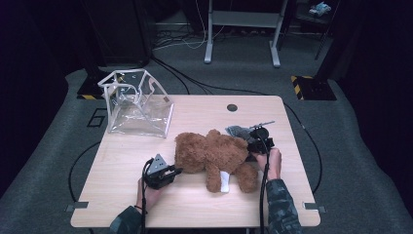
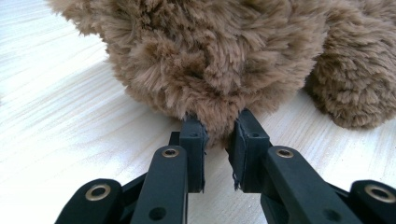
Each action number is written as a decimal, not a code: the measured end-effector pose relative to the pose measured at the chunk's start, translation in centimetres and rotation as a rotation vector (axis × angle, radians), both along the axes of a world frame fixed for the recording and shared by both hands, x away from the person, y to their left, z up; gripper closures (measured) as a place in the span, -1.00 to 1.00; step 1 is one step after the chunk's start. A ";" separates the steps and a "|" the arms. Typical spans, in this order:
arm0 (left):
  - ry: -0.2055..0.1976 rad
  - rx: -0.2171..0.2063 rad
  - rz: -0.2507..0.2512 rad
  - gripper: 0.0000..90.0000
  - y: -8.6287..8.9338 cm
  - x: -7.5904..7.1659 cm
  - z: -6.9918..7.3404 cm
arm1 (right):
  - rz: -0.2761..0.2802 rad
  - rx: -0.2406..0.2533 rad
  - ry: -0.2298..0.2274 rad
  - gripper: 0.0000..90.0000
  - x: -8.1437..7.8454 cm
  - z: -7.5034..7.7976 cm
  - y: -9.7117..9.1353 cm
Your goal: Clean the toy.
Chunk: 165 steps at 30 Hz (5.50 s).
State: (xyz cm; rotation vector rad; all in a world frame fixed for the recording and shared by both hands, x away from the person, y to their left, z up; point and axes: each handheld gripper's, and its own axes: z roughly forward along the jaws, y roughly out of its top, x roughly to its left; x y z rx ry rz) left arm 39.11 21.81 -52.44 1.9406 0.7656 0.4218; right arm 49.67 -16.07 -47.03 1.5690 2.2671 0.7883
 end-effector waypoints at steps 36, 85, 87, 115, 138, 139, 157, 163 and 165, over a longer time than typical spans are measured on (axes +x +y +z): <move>0.009 -0.008 0.006 0.70 -0.1 0.0 0.0 | 0.056 -0.055 0.065 0.72 -1.6 -0.4 0.7; 0.012 0.011 -0.005 0.70 -0.1 0.1 0.0 | -0.010 -0.080 -0.013 0.70 0.1 0.8 -0.3; 0.010 0.013 -0.005 0.70 -0.1 0.1 0.0 | -0.024 -0.028 -0.032 0.70 -0.2 1.6 -0.5; 0.017 0.007 0.000 0.70 -0.2 0.0 0.0 | 0.060 -0.028 -0.050 0.70 -7.6 5.1 -0.1; 0.015 0.008 0.001 0.70 -0.1 0.0 0.0 | 0.005 -0.127 -0.051 0.70 -8.9 3.4 -0.7; 0.013 0.008 0.002 0.70 -0.1 0.0 0.0 | 0.019 -0.118 -0.063 0.70 -9.2 3.7 -0.3; 0.015 0.006 0.001 0.70 -0.2 0.1 0.0 | -0.041 -0.136 -0.011 0.70 -9.6 1.7 -2.6; 0.015 0.009 0.002 0.70 -0.2 0.0 0.0 | 0.025 -0.071 -0.075 0.70 -11.5 4.2 -1.0; 0.018 0.006 0.001 0.70 -0.2 0.0 0.0 | 0.072 -0.078 -0.085 0.69 -11.8 4.2 0.7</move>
